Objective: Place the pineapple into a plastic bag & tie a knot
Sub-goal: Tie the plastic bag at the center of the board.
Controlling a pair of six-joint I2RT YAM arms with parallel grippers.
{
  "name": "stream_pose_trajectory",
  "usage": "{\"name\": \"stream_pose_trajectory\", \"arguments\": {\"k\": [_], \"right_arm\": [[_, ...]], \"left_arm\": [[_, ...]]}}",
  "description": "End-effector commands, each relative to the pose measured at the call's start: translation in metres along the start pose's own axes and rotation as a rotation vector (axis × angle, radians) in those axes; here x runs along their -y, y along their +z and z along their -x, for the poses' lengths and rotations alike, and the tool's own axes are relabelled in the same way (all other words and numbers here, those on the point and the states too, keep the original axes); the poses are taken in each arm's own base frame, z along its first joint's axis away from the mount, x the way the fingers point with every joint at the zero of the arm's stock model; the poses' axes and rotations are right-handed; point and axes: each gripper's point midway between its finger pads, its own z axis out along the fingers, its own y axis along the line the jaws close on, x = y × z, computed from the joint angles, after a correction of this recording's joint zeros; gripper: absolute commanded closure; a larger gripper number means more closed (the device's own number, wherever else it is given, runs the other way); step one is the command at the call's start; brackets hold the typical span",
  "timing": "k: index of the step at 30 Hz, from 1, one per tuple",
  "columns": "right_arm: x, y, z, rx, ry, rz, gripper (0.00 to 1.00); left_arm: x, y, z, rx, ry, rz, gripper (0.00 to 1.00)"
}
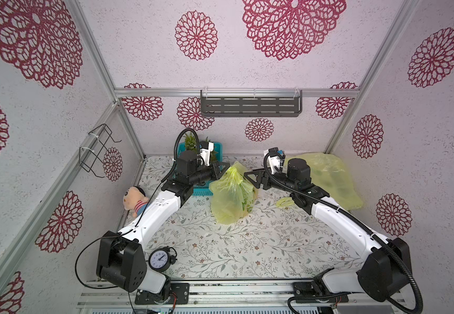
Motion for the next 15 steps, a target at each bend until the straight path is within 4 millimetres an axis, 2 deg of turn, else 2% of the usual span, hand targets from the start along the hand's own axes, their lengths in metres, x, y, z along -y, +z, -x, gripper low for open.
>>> {"name": "stream_pose_trajectory", "arguments": {"k": [1,4,8,11,15], "right_arm": [[-0.04,-0.009,0.019,0.024,-0.03,0.085,0.22],[-0.045,0.0,0.014,-0.013,-0.026,0.082,0.2],[-0.034,0.01,0.005,-0.05,-0.018,0.029,0.21],[-0.034,0.013,-0.001,-0.075,-0.022,0.032,0.22],[-0.035,0.016,-0.008,-0.108,-0.029,0.031,0.29]], "left_arm": [[0.022,-0.012,0.025,0.066,0.065,-0.045,1.0],[0.022,-0.011,0.026,0.065,0.066,-0.047,1.0],[0.022,-0.011,0.026,0.068,0.068,-0.045,1.0],[0.019,-0.01,0.025,0.066,0.065,-0.039,1.0],[0.016,-0.008,0.024,0.063,0.062,-0.033,1.0]]}}
